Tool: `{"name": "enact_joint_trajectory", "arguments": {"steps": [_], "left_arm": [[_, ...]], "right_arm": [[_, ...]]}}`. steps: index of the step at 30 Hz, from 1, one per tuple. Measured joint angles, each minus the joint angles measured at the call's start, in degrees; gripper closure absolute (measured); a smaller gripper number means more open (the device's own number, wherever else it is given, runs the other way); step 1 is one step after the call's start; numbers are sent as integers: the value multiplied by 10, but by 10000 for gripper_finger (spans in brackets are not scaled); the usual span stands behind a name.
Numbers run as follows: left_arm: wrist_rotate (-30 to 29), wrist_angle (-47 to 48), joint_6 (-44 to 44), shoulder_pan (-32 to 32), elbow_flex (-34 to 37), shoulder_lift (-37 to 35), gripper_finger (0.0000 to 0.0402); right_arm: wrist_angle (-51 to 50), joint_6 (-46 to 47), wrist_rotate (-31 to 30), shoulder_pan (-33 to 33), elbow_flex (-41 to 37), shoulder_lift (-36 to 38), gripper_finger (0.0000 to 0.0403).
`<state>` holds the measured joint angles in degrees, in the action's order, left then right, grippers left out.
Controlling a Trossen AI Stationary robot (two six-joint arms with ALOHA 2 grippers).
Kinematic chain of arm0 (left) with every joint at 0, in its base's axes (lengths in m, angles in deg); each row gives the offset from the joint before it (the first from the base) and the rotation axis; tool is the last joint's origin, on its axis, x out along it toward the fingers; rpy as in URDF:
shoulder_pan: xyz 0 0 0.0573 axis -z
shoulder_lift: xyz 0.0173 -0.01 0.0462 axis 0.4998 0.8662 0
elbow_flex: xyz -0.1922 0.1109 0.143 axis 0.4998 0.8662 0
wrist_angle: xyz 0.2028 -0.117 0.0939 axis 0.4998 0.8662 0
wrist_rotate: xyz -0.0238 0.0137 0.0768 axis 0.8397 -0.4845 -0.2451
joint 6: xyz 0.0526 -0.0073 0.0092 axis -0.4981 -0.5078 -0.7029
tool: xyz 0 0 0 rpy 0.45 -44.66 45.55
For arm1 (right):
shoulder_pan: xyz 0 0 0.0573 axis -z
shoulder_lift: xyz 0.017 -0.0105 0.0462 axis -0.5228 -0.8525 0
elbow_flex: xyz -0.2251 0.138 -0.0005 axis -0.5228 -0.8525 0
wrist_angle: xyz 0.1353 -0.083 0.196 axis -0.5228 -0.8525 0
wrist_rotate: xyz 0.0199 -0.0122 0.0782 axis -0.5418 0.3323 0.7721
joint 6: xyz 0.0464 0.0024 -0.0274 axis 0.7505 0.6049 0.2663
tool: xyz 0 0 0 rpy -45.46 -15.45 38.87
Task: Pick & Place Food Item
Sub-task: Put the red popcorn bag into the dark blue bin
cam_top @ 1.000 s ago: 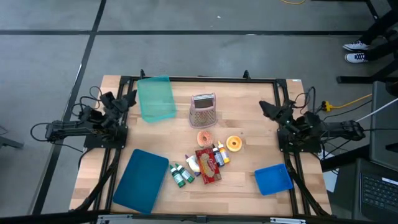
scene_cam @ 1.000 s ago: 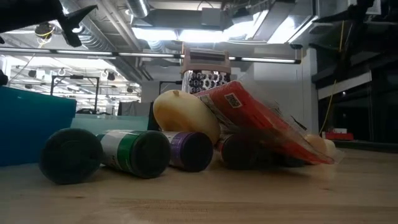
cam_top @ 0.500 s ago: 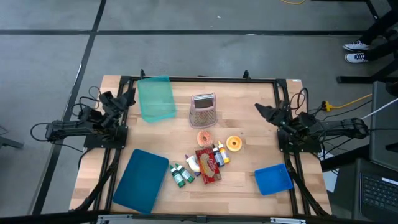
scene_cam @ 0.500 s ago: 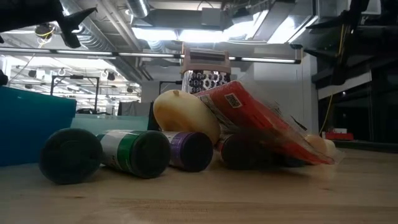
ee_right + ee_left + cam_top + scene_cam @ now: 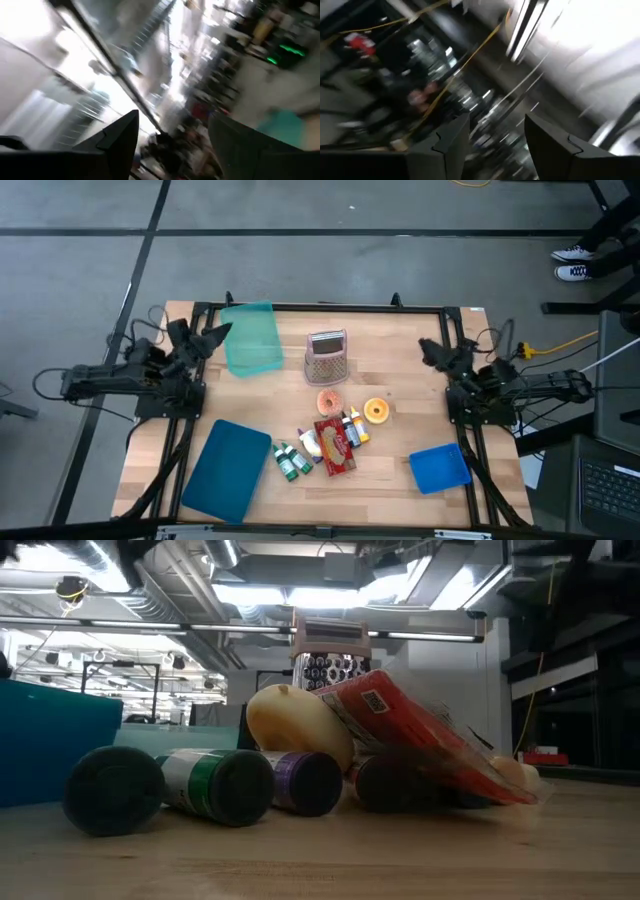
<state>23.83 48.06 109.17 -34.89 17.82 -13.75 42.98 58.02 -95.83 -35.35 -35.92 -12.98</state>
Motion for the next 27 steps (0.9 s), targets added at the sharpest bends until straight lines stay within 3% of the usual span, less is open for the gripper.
{"name": "enact_joint_trajectory", "arguments": {"steps": [3, 6, 11, 15, 19, 23, 27], "left_arm": [[3, 158, -51, 0, -121, 100, 217], [3, 301, -93, 0, -231, 207, 217], [4, 428, -170, 0, -368, 359, 217], [-20, 459, -237, 0, -446, 442, 217], [-57, 529, -284, 2, -522, 508, 217], [-91, 614, -306, 9, -574, 560, 217], [-88, 624, -303, 14, -583, 578, 217]], "right_arm": [[50, -76, 17, 0, 33, 0, 167], [4, -153, 35, 0, 100, -7, 167], [-300, -264, -28, 0, 272, -72, 167], [-555, -290, -116, 0, 417, -159, 167], [-745, -291, -144, 0, 530, -239, 167], [-882, -276, -161, 0, 599, -295, 167], [-929, -255, -149, 0, 611, -314, 167]]}}
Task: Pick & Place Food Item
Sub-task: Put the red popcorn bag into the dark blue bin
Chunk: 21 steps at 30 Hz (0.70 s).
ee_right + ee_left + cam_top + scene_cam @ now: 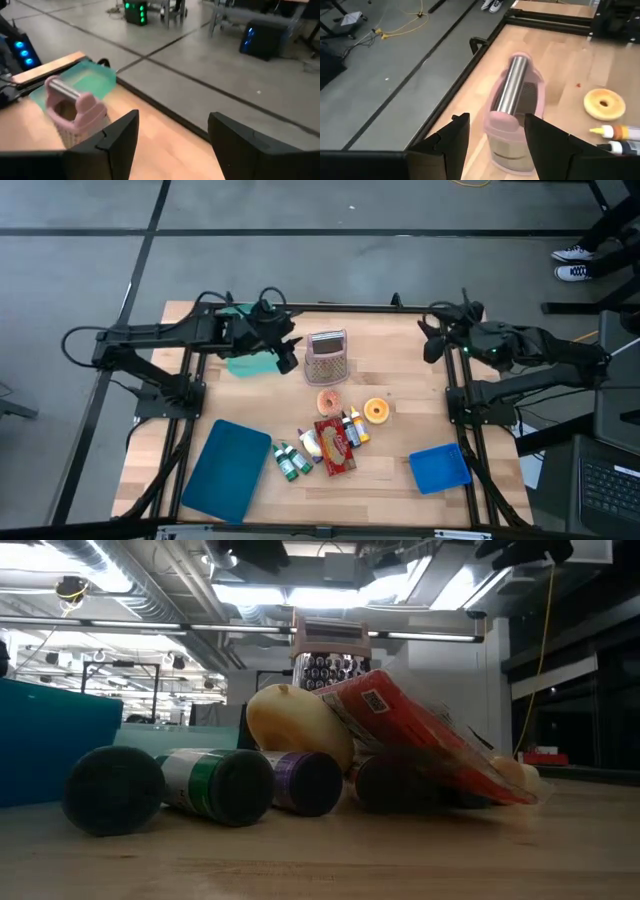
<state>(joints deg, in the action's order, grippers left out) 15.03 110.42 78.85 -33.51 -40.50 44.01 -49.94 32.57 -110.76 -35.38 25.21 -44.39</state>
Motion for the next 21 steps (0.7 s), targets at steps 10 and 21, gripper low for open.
{"name": "enact_joint_trajectory", "arguments": {"steps": [10, 21], "left_arm": [[133, 43, 182, 61, 0, 41, 217], [195, 55, 496, 114, 4, 135, 217]], "right_arm": [[-44, 31, 19, 0, 0, 5, 167], [-45, -3, 45, 0, 0, 5, 167]]}}
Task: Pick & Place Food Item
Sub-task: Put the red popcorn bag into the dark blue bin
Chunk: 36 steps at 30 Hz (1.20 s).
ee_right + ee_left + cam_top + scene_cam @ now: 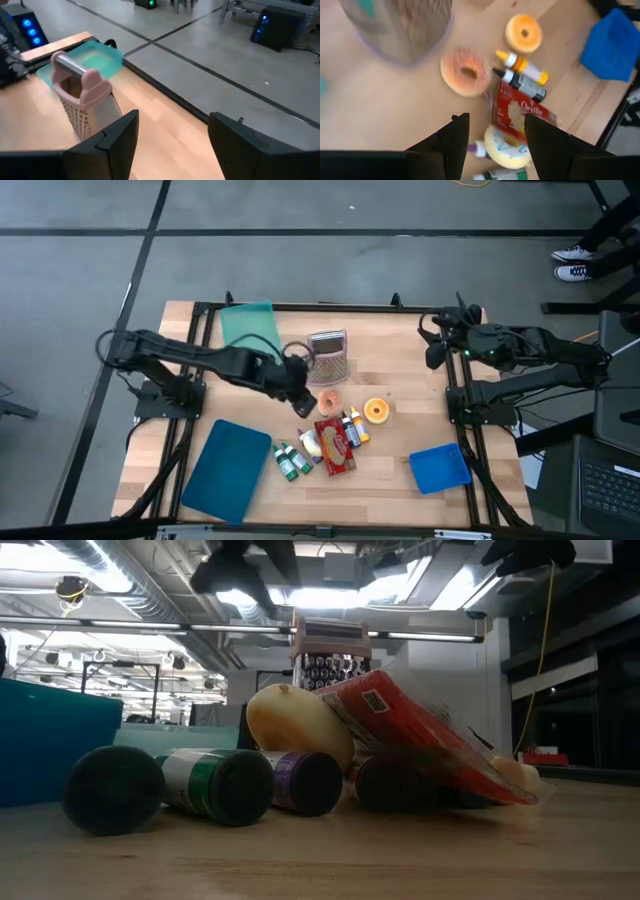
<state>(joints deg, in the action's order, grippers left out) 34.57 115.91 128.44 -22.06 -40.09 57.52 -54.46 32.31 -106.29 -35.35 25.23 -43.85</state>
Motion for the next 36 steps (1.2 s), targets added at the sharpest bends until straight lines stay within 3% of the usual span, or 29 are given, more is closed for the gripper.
{"name": "enact_joint_trajectory", "arguments": {"steps": [12, 16, 29, 36], "left_arm": [[56, -116, 138, 2, 1, 120, 217], [74, -112, 166, 3, 1, 140, 217], [68, -20, 185, -2, 1, 128, 217], [88, -41, 178, -2, 1, 132, 217]], "right_arm": [[0, -46, 45, 5, 0, -1, 167], [1, -58, 62, 5, 0, -1, 167], [3, -62, 73, 5, 0, -1, 167], [4, -56, 73, 5, 0, -1, 167]]}}
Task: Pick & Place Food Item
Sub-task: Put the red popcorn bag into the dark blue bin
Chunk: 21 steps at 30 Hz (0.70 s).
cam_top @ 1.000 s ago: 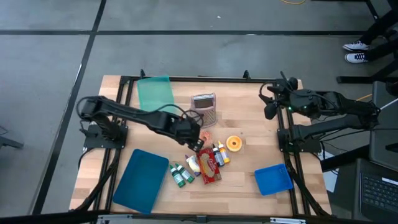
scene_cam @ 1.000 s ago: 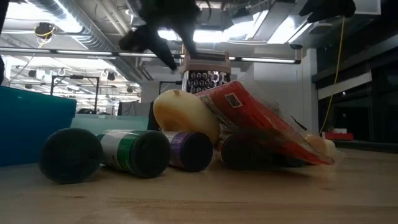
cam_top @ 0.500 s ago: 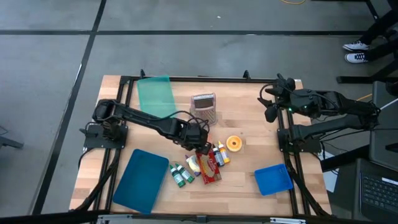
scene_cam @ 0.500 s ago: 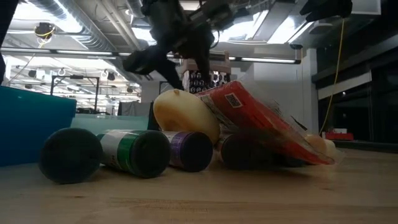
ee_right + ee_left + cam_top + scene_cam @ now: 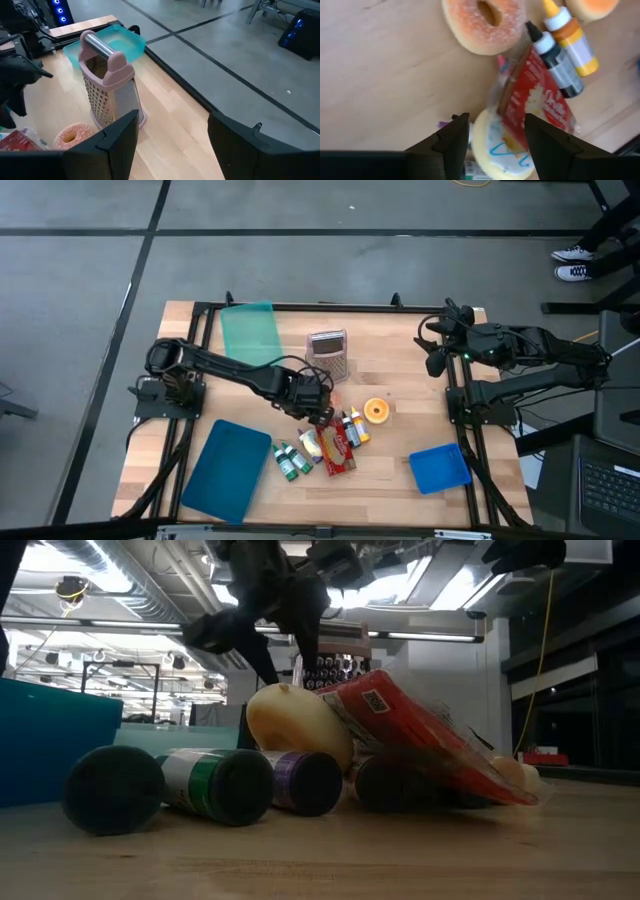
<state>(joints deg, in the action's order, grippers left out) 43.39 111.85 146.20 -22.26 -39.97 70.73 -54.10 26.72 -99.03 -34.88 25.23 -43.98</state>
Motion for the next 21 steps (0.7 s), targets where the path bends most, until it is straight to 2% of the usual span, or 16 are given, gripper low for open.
{"name": "enact_joint_trajectory", "arguments": {"steps": [21], "left_arm": [[55, -66, -4, -11, -1, 54, 217]], "right_arm": [[0, 6, 2, 0, 0, 0, 167]]}}
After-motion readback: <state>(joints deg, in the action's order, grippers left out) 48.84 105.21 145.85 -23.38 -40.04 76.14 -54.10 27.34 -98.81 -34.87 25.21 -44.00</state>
